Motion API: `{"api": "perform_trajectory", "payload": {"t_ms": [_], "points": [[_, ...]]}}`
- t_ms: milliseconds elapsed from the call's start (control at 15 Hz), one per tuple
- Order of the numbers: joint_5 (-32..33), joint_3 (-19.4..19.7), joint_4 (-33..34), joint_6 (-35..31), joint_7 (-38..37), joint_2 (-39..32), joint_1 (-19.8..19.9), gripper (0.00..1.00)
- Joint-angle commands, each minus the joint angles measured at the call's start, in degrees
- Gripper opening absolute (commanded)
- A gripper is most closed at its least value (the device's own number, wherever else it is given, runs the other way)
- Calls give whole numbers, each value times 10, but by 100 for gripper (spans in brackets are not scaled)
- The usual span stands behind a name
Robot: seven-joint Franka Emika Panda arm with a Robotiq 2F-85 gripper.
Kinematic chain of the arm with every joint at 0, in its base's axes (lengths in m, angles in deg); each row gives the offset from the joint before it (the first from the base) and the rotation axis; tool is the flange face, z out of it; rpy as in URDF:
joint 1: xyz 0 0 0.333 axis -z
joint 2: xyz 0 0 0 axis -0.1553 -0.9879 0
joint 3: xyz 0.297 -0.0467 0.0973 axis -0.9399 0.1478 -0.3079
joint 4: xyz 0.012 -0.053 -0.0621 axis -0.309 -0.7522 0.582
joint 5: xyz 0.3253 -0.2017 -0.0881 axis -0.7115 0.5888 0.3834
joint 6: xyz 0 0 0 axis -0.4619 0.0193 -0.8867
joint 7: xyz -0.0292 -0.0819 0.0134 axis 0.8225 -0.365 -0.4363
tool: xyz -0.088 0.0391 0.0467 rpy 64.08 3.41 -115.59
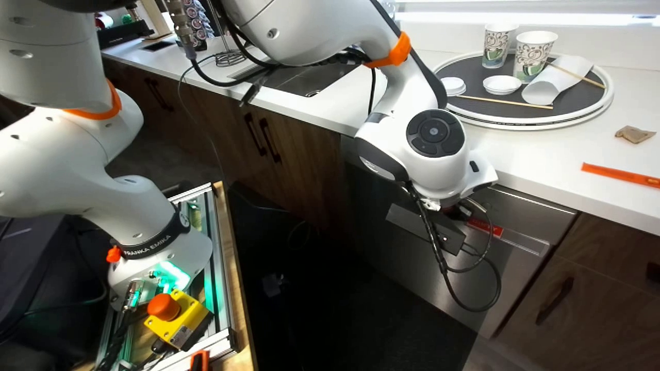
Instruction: Press a button on the dishwasher.
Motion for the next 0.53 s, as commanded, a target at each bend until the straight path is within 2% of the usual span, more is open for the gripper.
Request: {"api": "perform_trajectory", "payload": {"t_ms": [0,467], "points": [[-32,-32,21,-17,43,-27,26,0],[-67,-75,48,-21,81,-53,62,0]]}}
